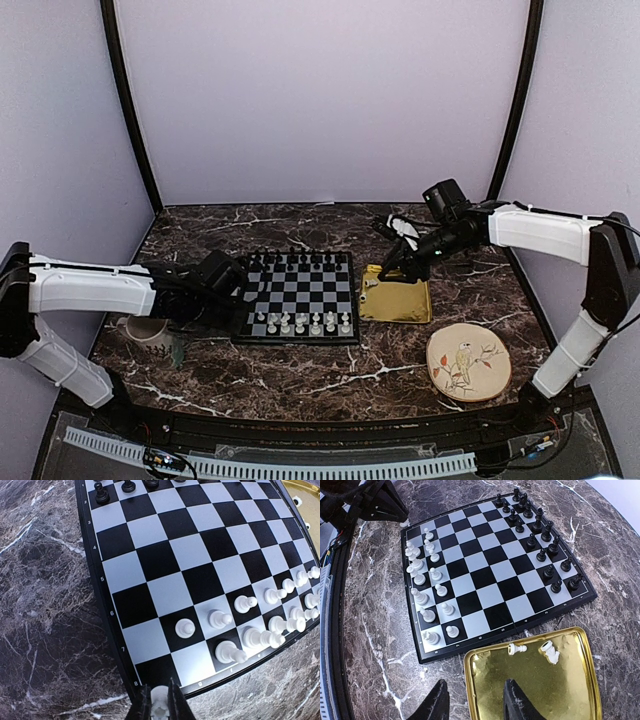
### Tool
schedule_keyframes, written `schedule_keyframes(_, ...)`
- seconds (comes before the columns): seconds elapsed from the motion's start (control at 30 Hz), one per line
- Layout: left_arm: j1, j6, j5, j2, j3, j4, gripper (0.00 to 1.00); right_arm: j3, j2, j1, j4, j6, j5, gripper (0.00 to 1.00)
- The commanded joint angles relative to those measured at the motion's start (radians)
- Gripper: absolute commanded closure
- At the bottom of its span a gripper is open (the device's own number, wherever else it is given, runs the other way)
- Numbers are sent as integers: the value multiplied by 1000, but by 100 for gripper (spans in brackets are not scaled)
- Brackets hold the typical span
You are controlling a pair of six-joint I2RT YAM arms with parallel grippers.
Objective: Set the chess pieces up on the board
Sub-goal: Place the rook at a1.
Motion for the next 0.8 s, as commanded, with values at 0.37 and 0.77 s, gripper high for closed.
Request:
schedule_keyframes(0.37,-3,-26,35,90,-12,49,96,-10,20,0,9,-17,-11,63)
schedule_keyframes(0.77,-2,-23,18,101,-20,58,91,-10,38,1,0,-20,-16,63)
